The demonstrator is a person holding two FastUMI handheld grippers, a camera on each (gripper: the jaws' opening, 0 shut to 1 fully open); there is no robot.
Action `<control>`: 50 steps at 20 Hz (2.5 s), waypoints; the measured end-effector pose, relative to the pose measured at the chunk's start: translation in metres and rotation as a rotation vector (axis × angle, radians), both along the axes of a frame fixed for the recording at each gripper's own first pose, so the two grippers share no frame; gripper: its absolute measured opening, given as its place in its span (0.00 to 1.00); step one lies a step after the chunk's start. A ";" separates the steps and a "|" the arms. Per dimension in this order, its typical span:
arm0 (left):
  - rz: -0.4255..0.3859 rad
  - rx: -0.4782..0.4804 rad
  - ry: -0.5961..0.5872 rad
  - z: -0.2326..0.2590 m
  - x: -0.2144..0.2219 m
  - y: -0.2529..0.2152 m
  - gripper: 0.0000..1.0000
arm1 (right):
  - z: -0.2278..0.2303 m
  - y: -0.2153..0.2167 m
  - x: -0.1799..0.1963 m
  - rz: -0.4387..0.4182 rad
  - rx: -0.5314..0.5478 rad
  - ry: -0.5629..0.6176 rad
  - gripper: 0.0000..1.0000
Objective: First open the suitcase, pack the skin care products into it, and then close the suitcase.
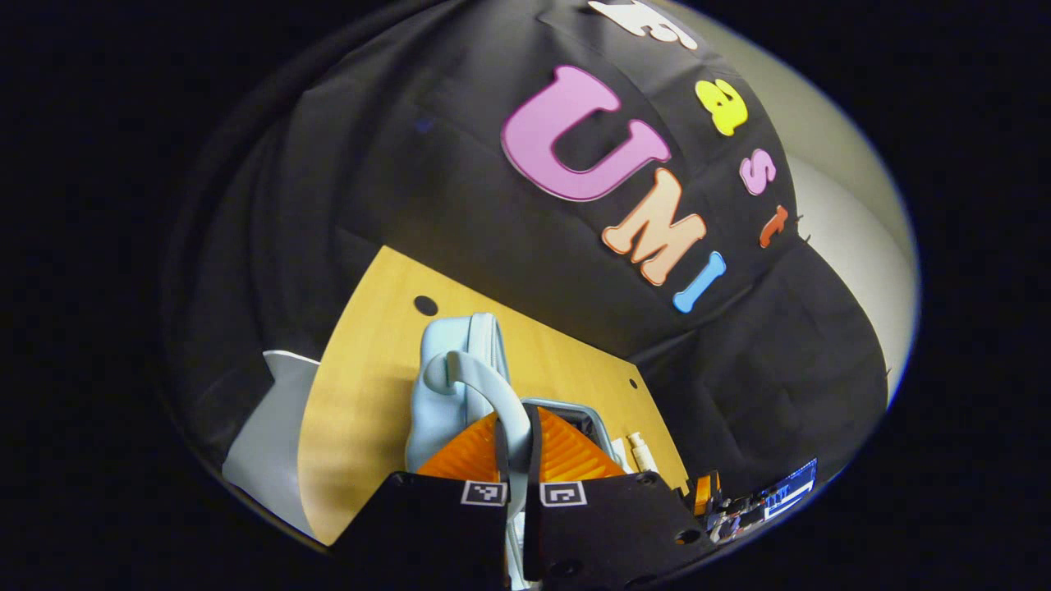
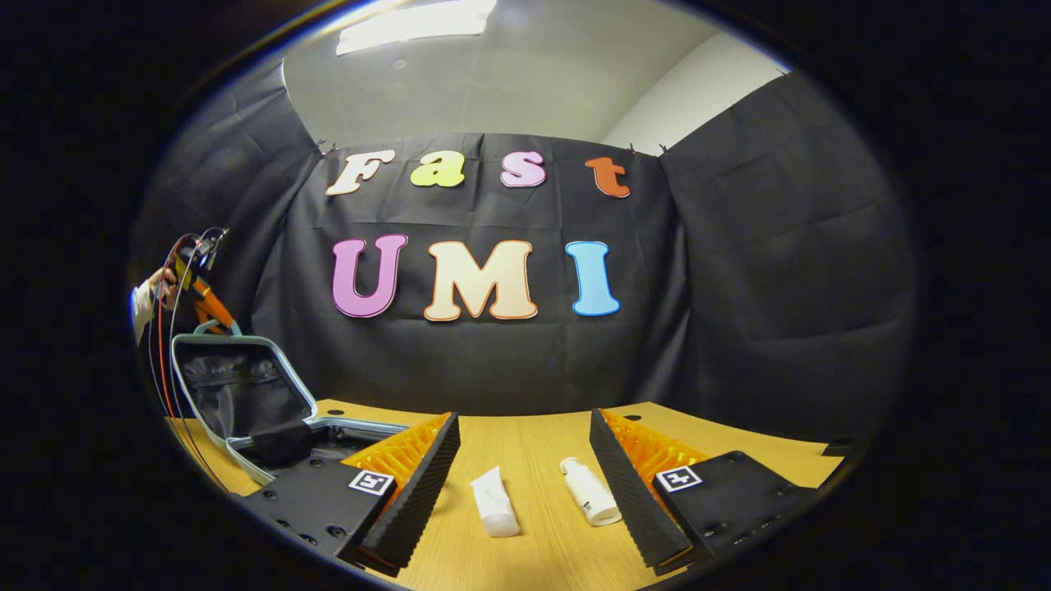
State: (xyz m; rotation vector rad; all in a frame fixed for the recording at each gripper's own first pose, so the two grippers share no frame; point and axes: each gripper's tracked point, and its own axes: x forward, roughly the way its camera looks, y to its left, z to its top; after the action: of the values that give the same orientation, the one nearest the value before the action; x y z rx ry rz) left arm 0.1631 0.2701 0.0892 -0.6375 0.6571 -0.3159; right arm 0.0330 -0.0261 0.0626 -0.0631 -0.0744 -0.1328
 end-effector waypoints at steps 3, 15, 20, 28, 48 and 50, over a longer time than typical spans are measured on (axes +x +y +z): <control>0.035 -0.034 0.060 -0.050 -0.007 0.035 0.00 | -0.004 0.014 0.004 0.010 -0.014 0.009 1.00; 0.126 -0.196 0.112 -0.152 -0.005 0.082 0.01 | -0.034 0.031 0.013 0.014 -0.025 0.089 0.99; 0.128 -0.144 0.124 -0.168 -0.009 0.094 0.01 | -0.040 0.025 0.013 0.007 -0.017 0.099 0.99; 0.364 0.119 0.039 -0.143 -0.009 0.155 0.65 | -0.048 0.009 0.010 0.005 0.003 0.115 0.99; 0.144 0.407 -0.423 0.001 -0.055 -0.167 0.96 | -0.041 -0.065 0.020 0.081 0.047 0.140 0.98; 0.058 0.391 -0.412 -0.009 -0.053 -0.219 0.95 | -0.037 -0.077 0.023 0.086 0.028 0.157 0.99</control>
State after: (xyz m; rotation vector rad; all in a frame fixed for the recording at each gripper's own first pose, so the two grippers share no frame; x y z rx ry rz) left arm 0.1103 0.0508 0.0806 -0.2043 0.2895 -0.2453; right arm 0.0559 -0.1026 0.0253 -0.0420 0.0818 -0.0425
